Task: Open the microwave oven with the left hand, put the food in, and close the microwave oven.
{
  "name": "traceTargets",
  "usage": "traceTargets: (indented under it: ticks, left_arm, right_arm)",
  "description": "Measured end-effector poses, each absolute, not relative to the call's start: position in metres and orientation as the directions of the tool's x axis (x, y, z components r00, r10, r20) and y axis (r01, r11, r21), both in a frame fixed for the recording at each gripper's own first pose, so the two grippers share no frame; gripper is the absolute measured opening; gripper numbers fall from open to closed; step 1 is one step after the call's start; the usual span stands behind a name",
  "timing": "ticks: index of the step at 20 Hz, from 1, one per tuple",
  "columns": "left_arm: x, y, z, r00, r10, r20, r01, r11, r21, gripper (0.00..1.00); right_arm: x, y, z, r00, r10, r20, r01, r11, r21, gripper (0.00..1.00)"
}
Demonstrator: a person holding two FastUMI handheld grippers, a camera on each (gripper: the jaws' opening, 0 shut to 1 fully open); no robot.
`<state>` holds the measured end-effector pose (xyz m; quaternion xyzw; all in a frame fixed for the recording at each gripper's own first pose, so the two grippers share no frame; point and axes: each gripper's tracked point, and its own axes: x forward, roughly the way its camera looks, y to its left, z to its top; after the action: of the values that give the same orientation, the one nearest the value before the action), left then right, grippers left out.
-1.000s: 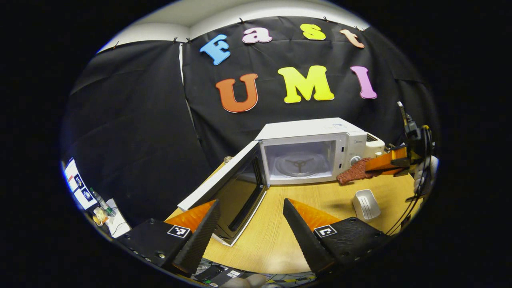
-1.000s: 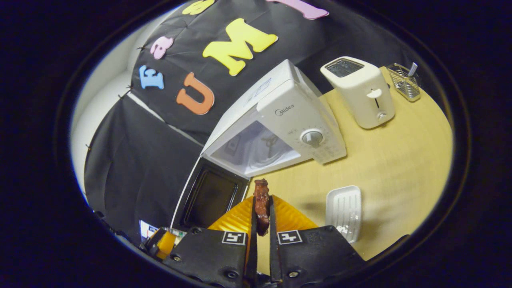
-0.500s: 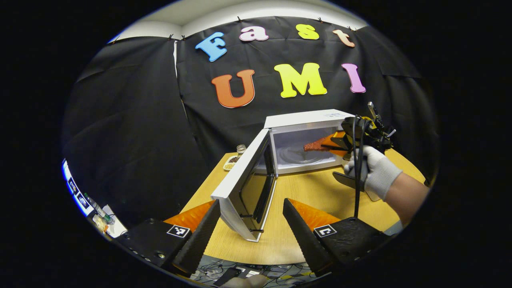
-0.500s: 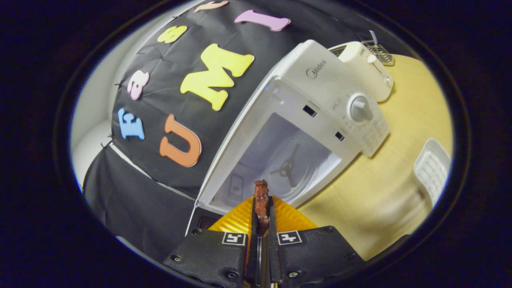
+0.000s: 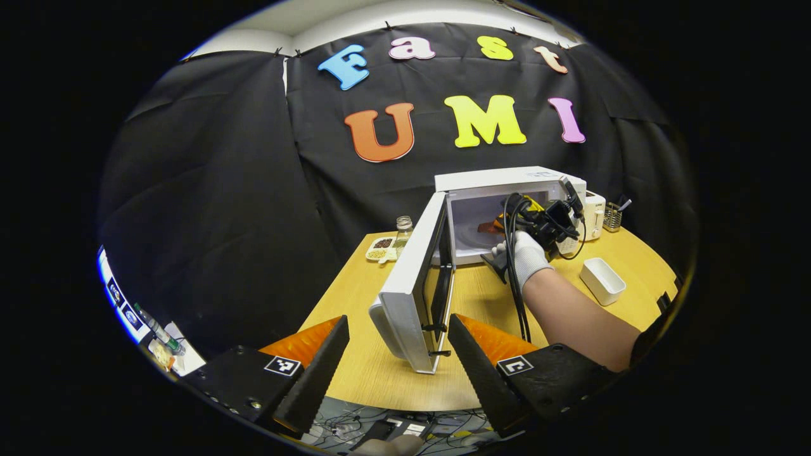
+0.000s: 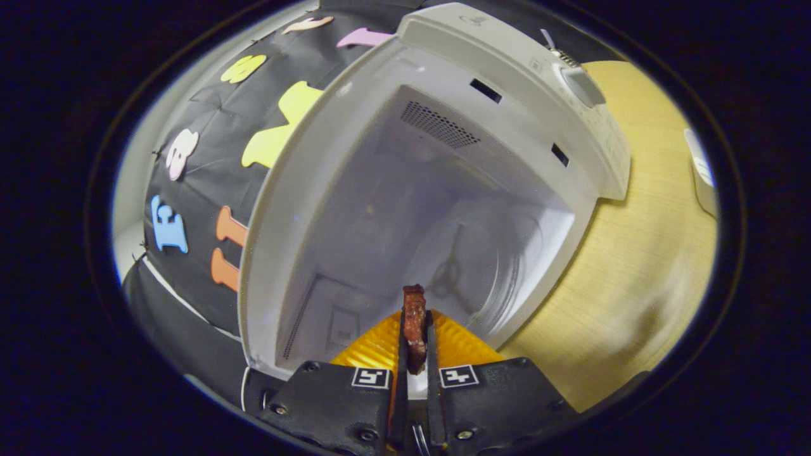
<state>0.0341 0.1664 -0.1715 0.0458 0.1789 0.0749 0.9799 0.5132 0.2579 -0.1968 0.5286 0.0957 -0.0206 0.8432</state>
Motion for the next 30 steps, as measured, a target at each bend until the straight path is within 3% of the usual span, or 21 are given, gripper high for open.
traceTargets:
  ticks: [1,2,3,8,11,12,13,14,15,16,17,18,19,21,24,25,26,27,28,29,30]
  left_arm:
    - [0.036,0.168,-0.174,0.924,0.162,-0.346,-0.129,0.985,0.115,0.96]
    - [0.038,0.167,-0.174,0.924,0.156,-0.348,-0.125,0.986,0.109,0.96]
    - [0.039,0.166,-0.177,0.925,0.151,-0.350,-0.122,0.987,0.104,0.96]
    - [0.047,0.166,-0.181,0.921,0.154,-0.358,-0.129,0.987,0.095,0.97]
    - [0.049,0.166,-0.179,0.922,0.149,-0.358,-0.127,0.988,0.085,0.96]
    - [0.050,0.165,-0.180,0.922,0.153,-0.356,-0.131,0.988,0.084,0.96]
    - [0.052,0.164,-0.180,0.922,0.150,-0.356,-0.132,0.988,0.076,0.96]
    - [0.052,0.162,-0.182,0.919,0.153,-0.363,-0.135,0.988,0.074,0.96]
    - [0.053,0.161,-0.182,0.918,0.154,-0.365,-0.137,0.988,0.073,0.97]
    - [0.053,0.159,-0.180,0.921,0.153,-0.357,-0.135,0.988,0.074,0.97]
    - [0.053,0.158,-0.179,0.921,0.154,-0.356,-0.136,0.988,0.077,0.96]
    - [0.054,0.155,-0.180,0.922,0.149,-0.356,-0.131,0.989,0.075,0.96]
    - [0.054,0.153,-0.177,0.925,0.147,-0.350,-0.128,0.989,0.078,0.97]
    - [0.056,0.150,-0.175,0.928,0.147,-0.343,-0.124,0.988,0.088,0.96]
    - [0.055,0.148,-0.172,0.933,0.149,-0.329,-0.128,0.988,0.085,0.96]
    - [0.054,0.147,-0.171,0.933,0.149,-0.326,-0.129,0.988,0.083,0.96]
    - [0.054,0.146,-0.169,0.936,0.148,-0.319,-0.130,0.988,0.079,0.97]
    - [0.052,0.146,-0.165,0.938,0.148,-0.312,-0.130,0.988,0.079,0.96]
    - [0.051,0.144,-0.162,0.944,0.146,-0.297,-0.127,0.988,0.083,0.96]
    - [0.050,0.142,-0.158,0.949,0.141,-0.284,-0.119,0.989,0.092,0.96]
    - [0.051,0.144,-0.158,0.951,0.139,-0.278,-0.116,0.988,0.098,0.96]
  right_arm:
    - [0.518,0.254,-0.206,0.978,0.055,-0.200,0.154,0.453,0.878,0.15]
    - [0.521,0.252,-0.211,0.978,0.047,-0.203,0.160,0.456,0.876,0.06]
    - [0.524,0.251,-0.211,0.980,0.044,-0.193,0.153,0.447,0.881,0.16]
    - [0.531,0.243,-0.218,0.981,0.002,-0.193,0.158,0.570,0.806,0.19]
    - [0.532,0.238,-0.220,0.981,-0.037,-0.190,0.164,0.683,0.712,0.30]
    - [0.531,0.236,-0.219,0.980,-0.048,-0.193,0.169,0.711,0.682,0.20]
    - [0.532,0.233,-0.219,0.979,-0.062,-0.193,0.174,0.747,0.641,0.33]
    - [0.532,0.232,-0.221,0.978,-0.073,-0.195,0.176,0.790,0.588,0.23]
    - [0.531,0.230,-0.224,0.974,-0.077,-0.212,0.183,0.819,0.544,0.43]
    - [0.530,0.231,-0.225,0.975,-0.075,-0.209,0.175,0.840,0.514,0.36]
    - [0.529,0.232,-0.224,0.975,-0.076,-0.209,0.172,0.854,0.490,0.57]
    - [0.526,0.229,-0.221,0.976,-0.081,-0.201,0.168,0.868,0.468,0.54]
    - [0.525,0.223,-0.218,0.977,-0.107,-0.187,0.179,0.883,0.433,0.73]
    - [0.523,0.218,-0.207,0.983,-0.108,-0.148,0.161,0.898,0.409,0.91]
    - [0.514,0.217,-0.205,0.983,-0.077,-0.164,0.139,0.902,0.409,1.00]
    - [0.508,0.213,-0.202,0.984,-0.073,-0.164,0.135,0.905,0.404,0.90]
    - [0.499,0.211,-0.199,0.984,-0.066,-0.165,0.129,0.905,0.406,1.00]
    - [0.490,0.210,-0.197,0.984,-0.056,-0.171,0.123,0.903,0.411,0.90]
    - [0.479,0.209,-0.196,0.982,-0.038,-0.186,0.113,0.904,0.412,0.90]
    - [0.467,0.208,-0.192,0.978,-0.019,-0.206,0.106,0.903,0.416,1.00]
    - [0.452,0.206,-0.185,0.977,0.001,-0.212,0.090,0.903,0.421,1.00]
